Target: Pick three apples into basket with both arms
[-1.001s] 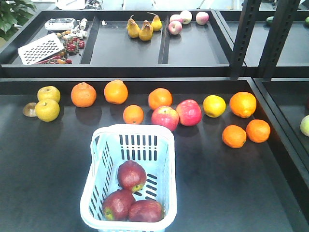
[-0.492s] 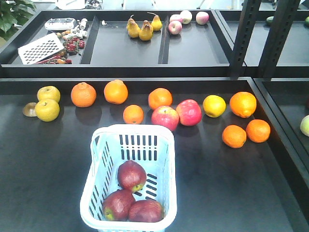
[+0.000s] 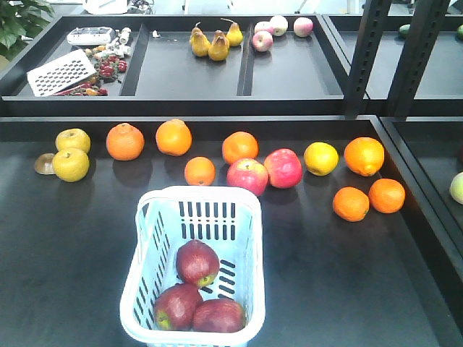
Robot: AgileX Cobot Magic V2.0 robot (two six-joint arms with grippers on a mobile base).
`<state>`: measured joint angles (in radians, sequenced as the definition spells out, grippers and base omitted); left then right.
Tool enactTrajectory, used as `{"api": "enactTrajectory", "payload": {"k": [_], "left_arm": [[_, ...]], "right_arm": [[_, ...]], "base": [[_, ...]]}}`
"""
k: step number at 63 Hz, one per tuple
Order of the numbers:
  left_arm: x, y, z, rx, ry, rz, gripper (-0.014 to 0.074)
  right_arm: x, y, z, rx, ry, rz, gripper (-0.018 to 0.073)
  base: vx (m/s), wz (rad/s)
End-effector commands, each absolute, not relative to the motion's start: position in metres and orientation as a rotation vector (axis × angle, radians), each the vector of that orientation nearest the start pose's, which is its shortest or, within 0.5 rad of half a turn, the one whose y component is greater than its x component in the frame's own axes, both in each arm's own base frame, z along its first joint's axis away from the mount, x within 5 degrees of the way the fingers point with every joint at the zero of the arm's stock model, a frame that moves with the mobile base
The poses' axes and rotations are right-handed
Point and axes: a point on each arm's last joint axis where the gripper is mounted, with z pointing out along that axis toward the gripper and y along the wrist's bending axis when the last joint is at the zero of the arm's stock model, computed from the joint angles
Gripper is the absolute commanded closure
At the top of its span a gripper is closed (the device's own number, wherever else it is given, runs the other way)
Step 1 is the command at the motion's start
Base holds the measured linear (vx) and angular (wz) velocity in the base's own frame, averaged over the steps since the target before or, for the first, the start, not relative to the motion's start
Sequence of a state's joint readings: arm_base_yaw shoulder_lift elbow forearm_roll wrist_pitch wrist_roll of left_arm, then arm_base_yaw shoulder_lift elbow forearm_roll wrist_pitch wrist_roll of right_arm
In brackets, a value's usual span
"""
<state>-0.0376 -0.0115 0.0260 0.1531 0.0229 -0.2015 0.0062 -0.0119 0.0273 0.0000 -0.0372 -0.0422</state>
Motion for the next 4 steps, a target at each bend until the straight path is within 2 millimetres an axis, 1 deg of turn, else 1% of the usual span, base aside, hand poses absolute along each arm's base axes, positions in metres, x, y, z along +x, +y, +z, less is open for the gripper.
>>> {"api": "enactTrajectory", "payload": {"k": [1,4], "left_arm": [[0.0548,-0.0026,0.2084,-0.016,1.442,-0.09,0.0603],[0.0548,-0.0026,0.2084,-0.016,1.442,-0.09,0.0603]], "right_arm": [[0.0547,0.0,0.211,-0.031,1.381,-0.038,0.0568],[0.0547,0.0,0.211,-0.031,1.381,-0.038,0.0568]], "base": [[0.0,0.0],[0.0,0.0]]}}
